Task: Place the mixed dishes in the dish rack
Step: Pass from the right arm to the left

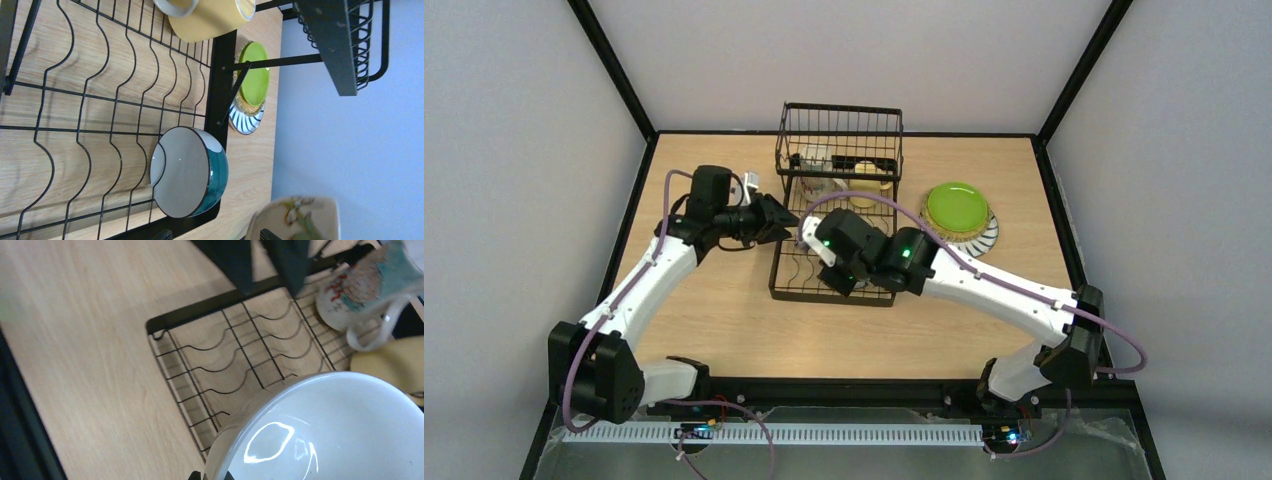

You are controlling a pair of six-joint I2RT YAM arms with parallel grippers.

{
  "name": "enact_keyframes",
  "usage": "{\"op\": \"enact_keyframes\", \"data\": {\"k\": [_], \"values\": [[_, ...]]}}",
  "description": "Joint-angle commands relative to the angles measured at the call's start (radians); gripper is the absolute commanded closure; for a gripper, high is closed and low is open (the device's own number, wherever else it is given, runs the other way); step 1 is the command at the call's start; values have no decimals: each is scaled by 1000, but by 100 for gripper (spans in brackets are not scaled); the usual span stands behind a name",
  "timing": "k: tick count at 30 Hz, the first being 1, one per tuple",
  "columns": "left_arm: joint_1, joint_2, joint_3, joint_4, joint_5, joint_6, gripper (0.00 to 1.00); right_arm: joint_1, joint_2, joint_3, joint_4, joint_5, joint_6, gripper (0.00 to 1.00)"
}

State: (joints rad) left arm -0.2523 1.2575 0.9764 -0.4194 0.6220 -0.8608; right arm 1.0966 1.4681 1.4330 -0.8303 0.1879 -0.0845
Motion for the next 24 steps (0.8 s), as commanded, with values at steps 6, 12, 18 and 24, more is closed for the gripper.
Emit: {"op": "enact_keyframes", "data": {"k": [6,12,18,24], "values": [[39,25,62,1,117,-26,1,103,108,149,-71,-32,-116,100],[60,13,85,-13,162,-22,1,127,130,161,-83,-48,-133,100],[62,-6,108,-60,218,17,1,144,143,172,-96,-37,-150,100],[62,-47,70,-98,227,60,2,152,166,187,-104,-17,-163,100]]}}
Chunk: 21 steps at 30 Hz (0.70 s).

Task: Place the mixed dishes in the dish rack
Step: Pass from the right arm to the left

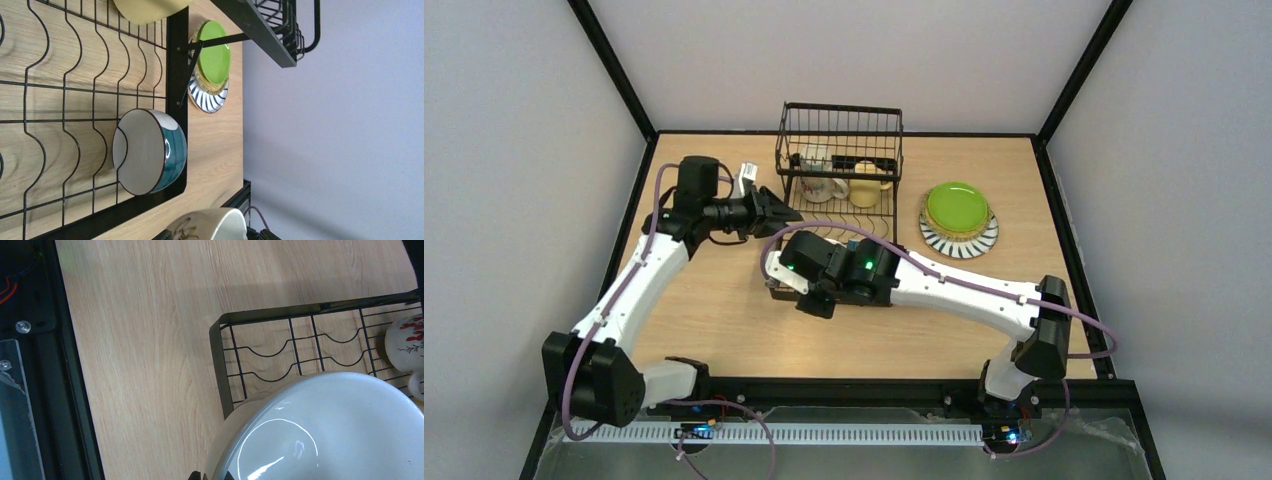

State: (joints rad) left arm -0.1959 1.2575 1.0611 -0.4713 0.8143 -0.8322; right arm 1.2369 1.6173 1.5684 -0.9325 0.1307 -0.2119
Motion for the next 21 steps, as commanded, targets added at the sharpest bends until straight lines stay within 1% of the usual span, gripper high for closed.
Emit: {"op": "enact_keyframes", "data": {"k": [1,9,13,21], "values": [[6,-54,-25,-46,38,34,2,12,21,55,-2,41,-38,100],[4,-110,-43,-121,16,108,4,12,42,91,-11,57,-55,100],[1,-136,-73,-134,2,121,5,12,50,112,-21,61,-57,100],[-9,-151,-81,-186,-12,164,5,14,72,140,-37,51,-58,100]]}}
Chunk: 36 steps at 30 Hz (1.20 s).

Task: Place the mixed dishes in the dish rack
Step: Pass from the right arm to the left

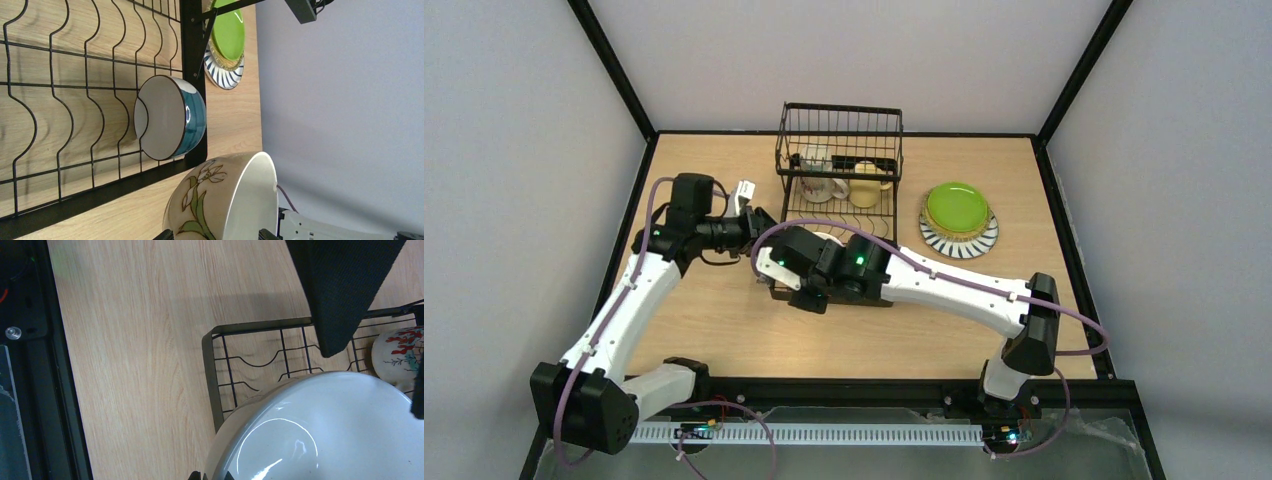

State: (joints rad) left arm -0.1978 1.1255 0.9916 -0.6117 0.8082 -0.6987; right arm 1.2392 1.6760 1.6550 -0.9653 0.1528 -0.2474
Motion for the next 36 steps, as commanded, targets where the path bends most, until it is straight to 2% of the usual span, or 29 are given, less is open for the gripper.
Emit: {"op": "enact_keyframes", "data": {"k": [1,10,27,31,36], "values": [[-7,-20,-11,-49,-6,32,5,11,18,56,-5,28,-23,100],[-43,-9,19,-95,-29,78,6,11,44,90,-7,29,-33,100],[-155,48,102,-230,-268,186,25,42,80,143,-19,38,-33,100],[-174,63,105,-229,-293,193,40,48,84,153,-21,40,-34,100],[-178,72,108,-234,-326,199,78,56,84,158,-23,46,-33,100]]}}
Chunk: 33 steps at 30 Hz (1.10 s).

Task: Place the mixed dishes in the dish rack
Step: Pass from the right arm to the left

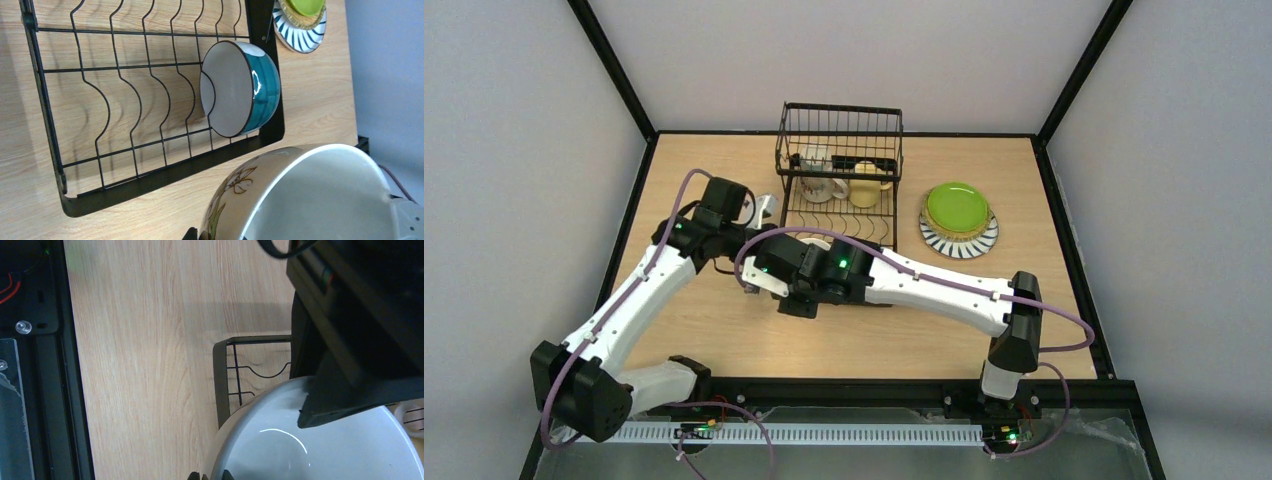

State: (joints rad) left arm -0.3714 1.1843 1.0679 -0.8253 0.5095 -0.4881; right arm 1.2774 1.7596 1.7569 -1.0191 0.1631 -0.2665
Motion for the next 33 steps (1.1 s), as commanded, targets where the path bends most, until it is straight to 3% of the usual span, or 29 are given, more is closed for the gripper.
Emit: {"op": "enact_keyframes", "data": {"k": [1,5,15,16,17,18,22,27,33], "values": [[-4,16,31,-19,-32,-12,83,19,1,56,31,36,-13,100],[-4,21,22,-10,-48,-17,98,25,3,56,30,41,-12,100],[-4,-32,-17,66,-95,-78,98,25,10,49,27,74,9,98],[-4,-44,-26,83,-102,-89,98,25,12,49,27,85,13,90],[-4,-58,-35,97,-110,-102,98,26,12,49,27,96,17,73],[-4,-69,-44,110,-120,-113,98,25,13,49,27,109,20,62],[-4,-98,-67,141,-160,-148,98,26,14,54,25,142,41,32],[-4,-137,-103,198,-178,-198,98,25,17,57,18,171,63,15],[-4,-154,-114,220,-213,-221,98,25,9,70,21,194,98,6]]}}
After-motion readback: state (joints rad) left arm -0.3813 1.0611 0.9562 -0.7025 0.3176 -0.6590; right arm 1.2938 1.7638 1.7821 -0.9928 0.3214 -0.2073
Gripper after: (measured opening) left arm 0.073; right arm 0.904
